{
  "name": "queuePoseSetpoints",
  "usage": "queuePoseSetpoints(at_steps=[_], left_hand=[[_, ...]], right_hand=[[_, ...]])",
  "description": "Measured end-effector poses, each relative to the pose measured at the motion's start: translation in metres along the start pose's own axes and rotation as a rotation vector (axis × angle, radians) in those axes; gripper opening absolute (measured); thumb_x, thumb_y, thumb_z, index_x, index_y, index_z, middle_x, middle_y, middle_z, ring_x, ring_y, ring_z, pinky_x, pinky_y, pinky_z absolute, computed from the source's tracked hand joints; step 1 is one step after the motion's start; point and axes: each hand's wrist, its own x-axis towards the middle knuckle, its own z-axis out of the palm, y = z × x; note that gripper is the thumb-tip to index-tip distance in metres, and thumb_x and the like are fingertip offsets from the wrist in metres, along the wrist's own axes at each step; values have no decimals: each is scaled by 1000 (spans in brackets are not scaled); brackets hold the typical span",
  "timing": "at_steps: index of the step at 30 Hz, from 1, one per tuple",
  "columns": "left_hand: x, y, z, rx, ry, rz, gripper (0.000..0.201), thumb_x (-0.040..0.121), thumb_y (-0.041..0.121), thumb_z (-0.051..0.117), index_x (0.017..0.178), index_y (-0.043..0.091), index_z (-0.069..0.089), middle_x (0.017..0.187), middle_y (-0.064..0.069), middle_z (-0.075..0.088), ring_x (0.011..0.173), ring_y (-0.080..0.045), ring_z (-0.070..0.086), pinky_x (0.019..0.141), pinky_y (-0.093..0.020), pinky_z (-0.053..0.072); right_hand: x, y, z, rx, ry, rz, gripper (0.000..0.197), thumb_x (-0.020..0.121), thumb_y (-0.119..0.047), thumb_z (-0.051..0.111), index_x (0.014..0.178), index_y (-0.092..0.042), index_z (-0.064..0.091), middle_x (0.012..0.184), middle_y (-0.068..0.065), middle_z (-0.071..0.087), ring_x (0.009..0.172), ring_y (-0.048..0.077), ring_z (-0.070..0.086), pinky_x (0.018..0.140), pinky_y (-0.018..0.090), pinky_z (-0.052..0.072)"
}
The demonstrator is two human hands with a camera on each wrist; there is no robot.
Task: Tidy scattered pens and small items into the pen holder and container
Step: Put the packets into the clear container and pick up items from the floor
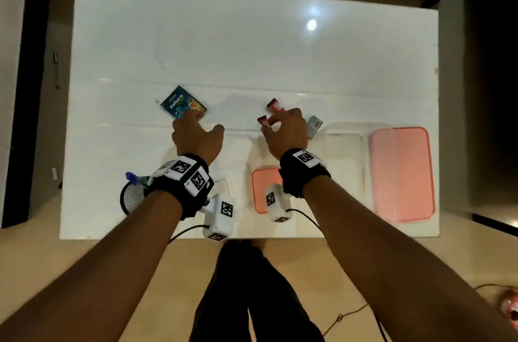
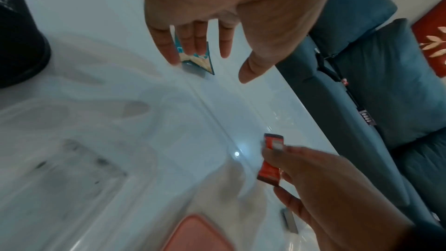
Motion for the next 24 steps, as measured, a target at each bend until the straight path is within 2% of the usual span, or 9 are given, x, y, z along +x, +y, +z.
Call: queuePoseSetpoints(at_steps=[5,7,11,14,16,17,20,22,24], left_hand=[[44,9,5,201,-153,-189,90,85,35,64,153,36,6,161,-14,-6,146,-43,6,120,-45,12],[58,10,7,224,-198,-229,91,87,33,64,154,34,4,160,-17,-15,147,-39,-4,121,-39,7],[79,9,12,309,-189,-186,75,85,33,66,149,22,29,156,-20,15,142,-35,15,113,-29,17],[91,4,8,327,-119,-199,57,65,44,70,115,21,57,134,-15,46,113,-31,47,100,-29,38],[92,9,2,318,-210,-160,32,70,38,68,88,13,59,102,-6,55,88,-27,53,86,-25,40],[94,9,0,342,-264,-136,26,75,34,67,80,11,57,95,-4,53,88,-29,55,86,-26,40],[94,12,-4,388,-240,-57,15,83,14,69,96,8,69,108,-7,64,110,-32,60,96,-33,45],[85,14,-1,309,-192,35,20,81,5,64,97,12,74,111,-13,70,106,-33,63,95,-37,51],[71,18,5,288,-153,140,21,79,7,65,93,20,74,111,-9,70,105,-33,63,94,-37,51]], right_hand=[[18,3,-6,-42,3,46,19,83,-28,69,99,-17,72,135,4,49,115,29,52,94,28,37],[20,1,0,-125,-70,40,20,86,-29,65,102,-18,72,129,4,50,112,30,52,92,29,40],[22,-6,5,-97,-142,131,19,87,-37,64,80,-20,65,98,4,59,96,27,61,74,29,46],[21,-8,-7,30,-198,183,29,82,-31,72,61,-21,54,89,1,68,86,21,65,72,28,49],[11,-12,-17,90,-186,137,35,77,-27,75,53,-20,50,83,3,71,85,24,67,72,30,52],[4,-13,-21,122,-186,118,34,75,-27,76,53,-21,52,76,2,69,82,24,68,72,31,52],[-29,-7,-36,350,-206,125,25,70,-23,81,59,-26,59,67,-1,69,69,20,71,74,39,58],[-52,6,-50,461,-155,122,23,68,-21,82,64,-30,62,73,1,70,67,20,71,72,41,59],[-71,24,-70,560,-59,145,16,70,-14,82,73,-20,68,77,3,70,65,22,70,66,38,59]])
